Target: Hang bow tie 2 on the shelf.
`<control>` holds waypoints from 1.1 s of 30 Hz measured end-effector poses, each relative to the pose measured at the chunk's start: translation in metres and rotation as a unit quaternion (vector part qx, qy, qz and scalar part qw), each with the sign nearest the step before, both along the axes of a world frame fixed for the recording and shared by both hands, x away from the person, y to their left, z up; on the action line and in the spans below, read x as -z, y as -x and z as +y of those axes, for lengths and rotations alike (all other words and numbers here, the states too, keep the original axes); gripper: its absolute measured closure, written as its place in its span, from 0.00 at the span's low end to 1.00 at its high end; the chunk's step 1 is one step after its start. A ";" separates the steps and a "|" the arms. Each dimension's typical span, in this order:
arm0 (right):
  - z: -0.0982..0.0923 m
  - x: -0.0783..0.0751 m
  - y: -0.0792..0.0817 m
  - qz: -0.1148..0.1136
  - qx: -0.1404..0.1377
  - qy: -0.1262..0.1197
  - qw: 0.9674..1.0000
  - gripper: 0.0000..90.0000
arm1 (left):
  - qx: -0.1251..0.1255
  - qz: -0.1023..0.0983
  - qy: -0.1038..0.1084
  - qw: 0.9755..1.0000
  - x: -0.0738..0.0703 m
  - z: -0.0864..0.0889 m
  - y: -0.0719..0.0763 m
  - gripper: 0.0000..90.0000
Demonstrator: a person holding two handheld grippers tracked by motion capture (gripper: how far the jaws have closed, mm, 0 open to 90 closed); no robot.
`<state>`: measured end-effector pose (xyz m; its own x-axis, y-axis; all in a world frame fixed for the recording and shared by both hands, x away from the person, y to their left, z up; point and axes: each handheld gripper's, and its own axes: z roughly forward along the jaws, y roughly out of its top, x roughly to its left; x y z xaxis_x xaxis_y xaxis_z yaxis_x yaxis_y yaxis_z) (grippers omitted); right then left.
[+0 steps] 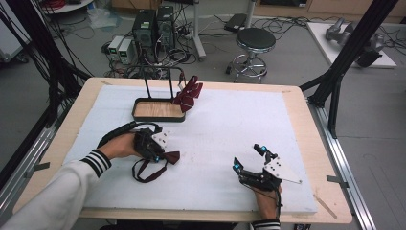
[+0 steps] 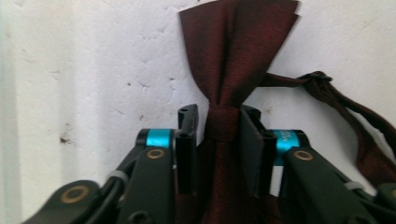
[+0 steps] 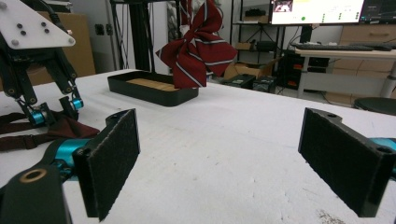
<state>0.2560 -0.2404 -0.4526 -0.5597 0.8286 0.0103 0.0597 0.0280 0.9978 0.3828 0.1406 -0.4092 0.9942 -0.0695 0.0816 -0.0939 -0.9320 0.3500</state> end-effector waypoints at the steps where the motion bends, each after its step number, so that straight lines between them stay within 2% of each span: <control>1: 0.000 0.000 0.000 0.000 0.000 0.000 1.000 0.13 | -0.001 0.000 0.000 1.000 0.000 0.000 0.000 0.80; 8: 0.000 0.000 0.000 0.000 0.001 0.001 1.000 0.13 | -0.009 0.000 0.007 1.000 -0.003 0.003 0.001 0.84; 16: 0.001 0.000 0.000 -0.002 0.000 0.002 1.000 0.13 | -0.026 -0.012 0.041 0.999 -0.016 0.012 0.000 0.84; 22: 0.000 0.000 0.000 -0.002 0.001 0.001 1.000 0.13 | -0.043 -0.015 0.075 0.996 -0.026 0.020 0.001 0.84; 30: 0.001 0.000 0.001 -0.002 0.001 0.001 1.000 0.13 | -0.060 -0.025 0.101 0.993 -0.039 0.031 -0.001 0.84; 33: 0.001 0.000 0.001 -0.002 0.001 0.002 1.000 0.13 | -0.071 -0.031 0.117 0.990 -0.044 0.036 -0.002 0.84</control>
